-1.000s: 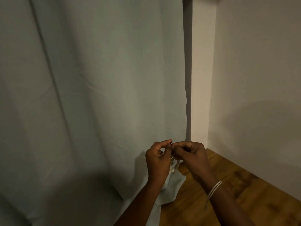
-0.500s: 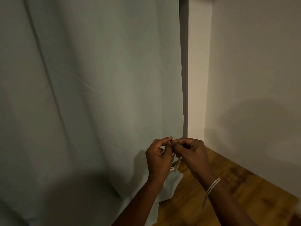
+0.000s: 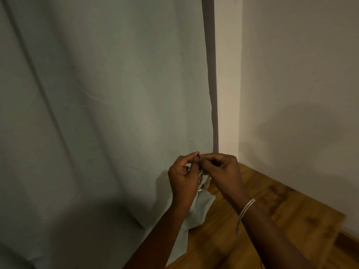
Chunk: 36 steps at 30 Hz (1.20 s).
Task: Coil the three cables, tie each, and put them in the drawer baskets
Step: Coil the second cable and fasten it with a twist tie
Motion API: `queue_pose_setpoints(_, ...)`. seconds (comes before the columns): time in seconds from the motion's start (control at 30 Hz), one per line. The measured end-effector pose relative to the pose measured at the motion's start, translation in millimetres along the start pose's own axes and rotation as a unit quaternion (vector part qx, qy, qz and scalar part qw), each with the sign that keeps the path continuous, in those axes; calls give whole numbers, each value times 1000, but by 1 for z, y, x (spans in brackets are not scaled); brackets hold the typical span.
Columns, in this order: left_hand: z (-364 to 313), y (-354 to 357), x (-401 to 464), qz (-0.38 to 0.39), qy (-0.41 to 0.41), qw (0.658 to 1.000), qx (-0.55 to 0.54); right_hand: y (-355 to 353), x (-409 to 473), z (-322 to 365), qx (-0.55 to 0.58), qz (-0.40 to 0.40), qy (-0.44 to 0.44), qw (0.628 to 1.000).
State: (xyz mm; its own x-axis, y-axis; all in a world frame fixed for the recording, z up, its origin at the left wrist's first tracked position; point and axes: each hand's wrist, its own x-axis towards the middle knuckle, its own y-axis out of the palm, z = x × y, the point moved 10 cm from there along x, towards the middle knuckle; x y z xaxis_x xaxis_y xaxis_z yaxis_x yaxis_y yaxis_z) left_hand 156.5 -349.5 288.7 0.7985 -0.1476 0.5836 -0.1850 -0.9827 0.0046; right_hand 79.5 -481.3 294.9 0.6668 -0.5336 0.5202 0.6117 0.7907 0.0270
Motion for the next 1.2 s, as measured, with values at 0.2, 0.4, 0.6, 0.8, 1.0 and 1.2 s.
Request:
queue_pose_setpoints(0.2, 1, -2, 2, -11, 7, 1000, 23, 3, -1, 1, -12, 5, -8, 1000)
queue_pose_setpoints(0.4, 12, -4, 1, -25, -39, 999, 19, 4, 1, -4, -51, 8, -1, 999)
queue_pose_setpoints(0.6, 25, -8, -3, -40, -73, 997, 6, 5, 3, -13, -54, 21, 36, 998)
queue_pose_setpoints(0.8, 21, -5, -1, -3, -44, 999, 25, 2, 4, -27, -25, 16, 79, 996)
queue_pose_setpoints(1.0, 22, -4, 0, 33, -12, 998, 59, 8, 2, -26, 25, 56, 86, 994)
queue_pose_setpoints(1.2, 32, -4, 2, 40, -31, 998, 34, 11, 2, -36, 116, 66, 146, 980)
